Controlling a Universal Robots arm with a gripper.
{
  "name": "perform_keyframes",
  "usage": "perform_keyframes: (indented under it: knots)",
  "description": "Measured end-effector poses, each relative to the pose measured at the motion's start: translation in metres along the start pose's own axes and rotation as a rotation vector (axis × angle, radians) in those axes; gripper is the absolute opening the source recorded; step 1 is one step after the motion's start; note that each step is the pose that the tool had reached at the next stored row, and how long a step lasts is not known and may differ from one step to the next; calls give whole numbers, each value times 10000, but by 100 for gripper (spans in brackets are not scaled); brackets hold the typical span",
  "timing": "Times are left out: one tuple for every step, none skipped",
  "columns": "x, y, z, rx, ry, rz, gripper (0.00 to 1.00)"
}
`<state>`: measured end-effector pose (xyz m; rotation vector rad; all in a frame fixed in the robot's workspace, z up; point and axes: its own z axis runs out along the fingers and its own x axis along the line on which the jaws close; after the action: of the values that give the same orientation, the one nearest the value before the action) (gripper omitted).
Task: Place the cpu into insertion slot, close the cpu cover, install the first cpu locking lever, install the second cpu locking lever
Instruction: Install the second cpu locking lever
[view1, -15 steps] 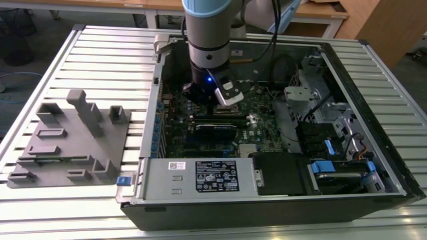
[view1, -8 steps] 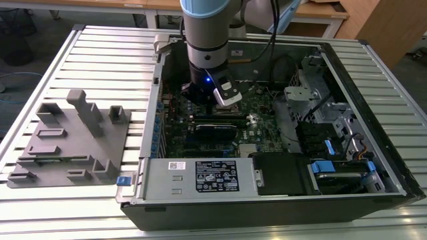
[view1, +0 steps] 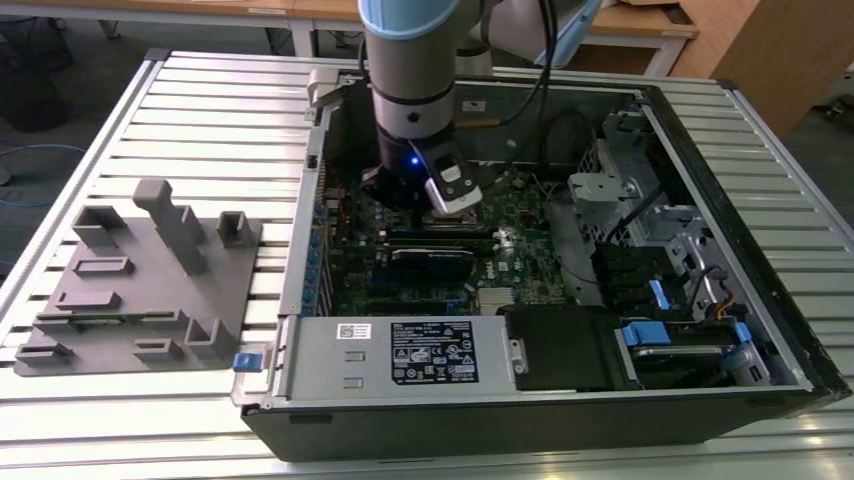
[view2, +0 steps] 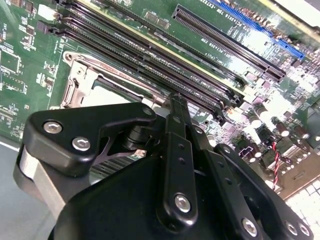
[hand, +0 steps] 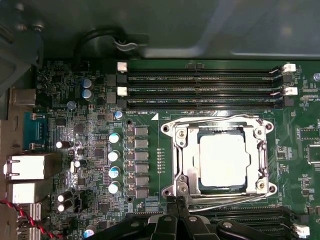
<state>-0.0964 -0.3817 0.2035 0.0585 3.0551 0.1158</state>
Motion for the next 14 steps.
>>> perform_keyframes:
  knots:
    - [4,-1,5,-12,1,1,11]
    - [7,-1,10,-24,1,2,11]
    - [8,-1,13,-33,1,2,11]
    - [9,-2,17,-45,2,3,11]
    - [12,-2,21,-61,3,5,11]
    - [14,-2,24,-85,4,7,11]
    - [16,-3,26,-113,5,10,11]
    - [18,-3,29,-147,6,14,11]
    - [19,-4,31,-186,7,17,11]
    - [19,-4,33,-231,8,20,11]
    - [20,-5,34,-268,9,23,11]
    - [22,-5,36,-295,11,26,11]
    - [24,-6,39,-319,11,28,11]
    - [26,-7,42,-339,13,29,11]
